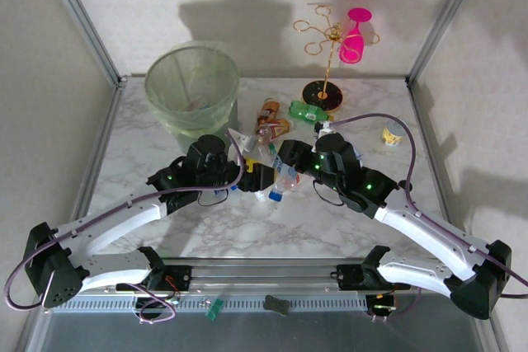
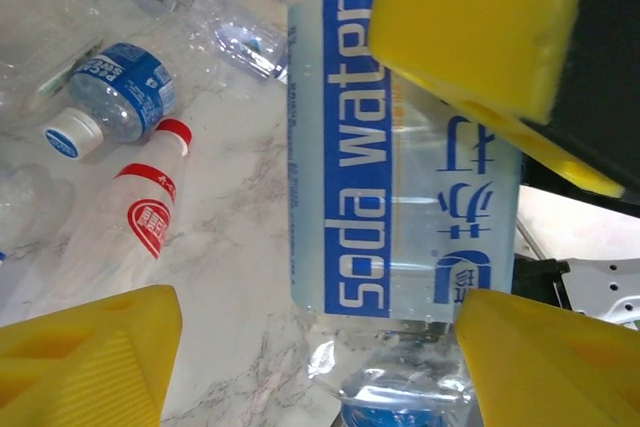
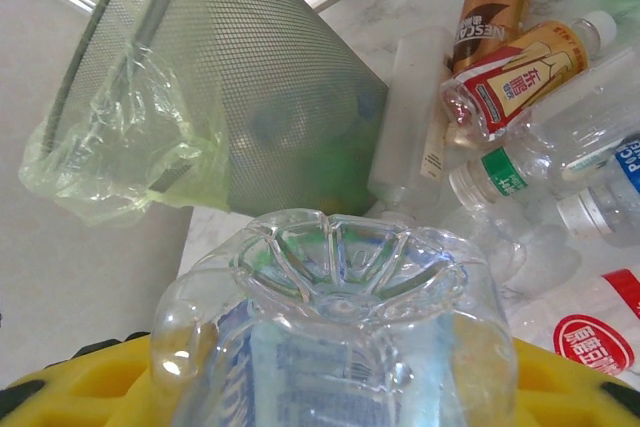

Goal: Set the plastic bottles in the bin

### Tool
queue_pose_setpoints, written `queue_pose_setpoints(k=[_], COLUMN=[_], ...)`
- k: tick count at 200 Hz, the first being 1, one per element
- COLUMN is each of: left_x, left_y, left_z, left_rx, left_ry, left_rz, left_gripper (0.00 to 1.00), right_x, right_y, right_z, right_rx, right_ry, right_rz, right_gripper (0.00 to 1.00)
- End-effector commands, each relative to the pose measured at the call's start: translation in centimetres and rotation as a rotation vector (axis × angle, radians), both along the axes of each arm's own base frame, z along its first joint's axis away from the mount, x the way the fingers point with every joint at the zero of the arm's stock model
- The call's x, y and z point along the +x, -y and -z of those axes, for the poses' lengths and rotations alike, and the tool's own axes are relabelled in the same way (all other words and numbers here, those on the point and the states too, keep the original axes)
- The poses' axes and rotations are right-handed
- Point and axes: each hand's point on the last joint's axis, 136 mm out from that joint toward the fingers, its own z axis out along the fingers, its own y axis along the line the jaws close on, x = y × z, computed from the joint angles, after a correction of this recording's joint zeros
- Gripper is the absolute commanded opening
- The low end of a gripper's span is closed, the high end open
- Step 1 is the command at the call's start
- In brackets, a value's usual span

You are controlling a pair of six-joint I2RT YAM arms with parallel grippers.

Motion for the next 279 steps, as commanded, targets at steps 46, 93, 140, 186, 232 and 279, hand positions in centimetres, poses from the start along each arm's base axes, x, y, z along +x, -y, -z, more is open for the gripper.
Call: queue_pose_setpoints(k=[46, 93, 140, 186, 232, 279], left_x=[-4.8, -4.2, -4.0, -4.0, -3.4, -1.3], left_y=[4.0, 3.9, 3.8, 3.5, 3.0, 1.1], left_z=[0.9, 1.0, 0.1, -0.5, -1.1, -2.1], left_rx=[-0.013, 0.008, 0.007, 0.006, 0.024, 0.100], left_ry=[-0.035, -0.016, 0.012, 0.031, 0.058, 0.101], left_rz=[0.219, 0.191, 0.188, 0.177, 0.145, 0.028], left_gripper=[0.85, 0.60, 0.23, 0.12, 0.04, 0.00], right_x=[-0.3, -0.5, -0.5, -0.3, -0.2, -0.4], right_y=[-0.5, -0.7, -0.5, -0.2, 0.4, 1.9], right_z=[-3.1, -3.3, -3.1, -2.9, -3.1, -4.4], right_rx=[0.102, 0.113, 0.103, 0.085, 0.072, 0.029], right_ry=[0.061, 0.065, 0.066, 0.067, 0.070, 0.123], right_rz=[-0.012, -0.029, -0.024, -0.005, 0.017, 0.044], right_gripper=[0.30, 0.30, 0.30, 0.39, 0.51, 0.80])
